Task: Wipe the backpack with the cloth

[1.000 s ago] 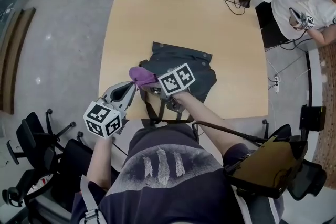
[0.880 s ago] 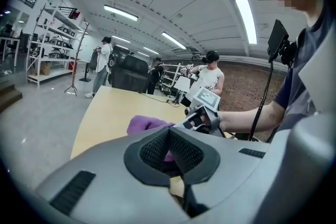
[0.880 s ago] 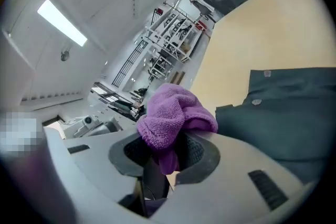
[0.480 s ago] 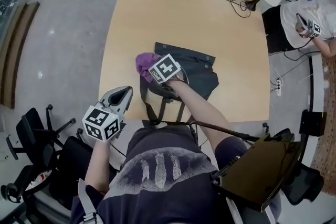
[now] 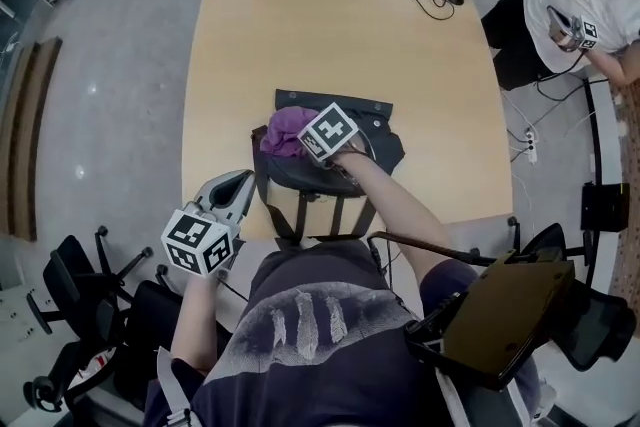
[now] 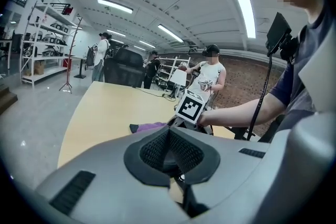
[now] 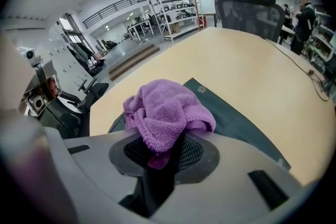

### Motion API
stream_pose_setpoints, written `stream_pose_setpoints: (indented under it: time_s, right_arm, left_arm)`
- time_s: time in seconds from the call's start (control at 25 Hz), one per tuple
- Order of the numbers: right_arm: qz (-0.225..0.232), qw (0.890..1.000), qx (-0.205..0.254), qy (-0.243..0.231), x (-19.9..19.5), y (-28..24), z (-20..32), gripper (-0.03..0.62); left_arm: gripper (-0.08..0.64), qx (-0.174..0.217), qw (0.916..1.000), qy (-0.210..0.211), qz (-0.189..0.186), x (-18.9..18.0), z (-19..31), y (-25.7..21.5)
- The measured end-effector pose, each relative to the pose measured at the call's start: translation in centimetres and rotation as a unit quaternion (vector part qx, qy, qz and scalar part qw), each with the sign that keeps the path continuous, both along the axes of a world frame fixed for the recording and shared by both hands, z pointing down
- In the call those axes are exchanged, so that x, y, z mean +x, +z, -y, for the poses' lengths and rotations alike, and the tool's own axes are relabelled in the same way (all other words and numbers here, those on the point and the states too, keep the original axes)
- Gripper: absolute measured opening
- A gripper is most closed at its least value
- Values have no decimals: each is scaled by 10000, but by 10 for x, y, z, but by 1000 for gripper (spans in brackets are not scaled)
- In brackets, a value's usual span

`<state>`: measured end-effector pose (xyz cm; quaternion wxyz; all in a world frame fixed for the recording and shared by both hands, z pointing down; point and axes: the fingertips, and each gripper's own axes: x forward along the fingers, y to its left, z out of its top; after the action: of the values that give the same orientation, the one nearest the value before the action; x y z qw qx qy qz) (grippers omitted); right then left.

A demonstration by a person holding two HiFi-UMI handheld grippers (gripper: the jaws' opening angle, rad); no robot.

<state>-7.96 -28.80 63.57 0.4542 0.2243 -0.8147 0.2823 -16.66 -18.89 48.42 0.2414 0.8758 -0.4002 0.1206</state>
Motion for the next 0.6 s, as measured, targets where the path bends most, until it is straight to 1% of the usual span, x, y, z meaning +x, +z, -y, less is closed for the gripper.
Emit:
stream_pose_setpoints:
  time_s: [0.08,0.2,0.24,0.4,0.48,0.6]
  right_arm:
    - [-162,9999,47,-36,20,0,1,98]
    - [-564,9981,204,-171,58,6,1,98]
    - [-630,9977,222,-143,70,8,2,98]
    - [-553,9982,139,165,102,9,4,98]
    - [-634,9978,145,132,113,7,7,98]
    - [-790,9967,153,110,136,7,14,98]
  left_arm:
    - [6,-5,10000,48,-4,6,1,0]
    - [6,-13,9999,122,-9,16,1,1]
    - [6,-18,9999,146,-3,19,2,1]
    - [6,-7,9995,291,81,35,7,2]
    - [6,25,9993,372,104,43,10,0]
    - [6,64,9992,370,110,48,13,-4]
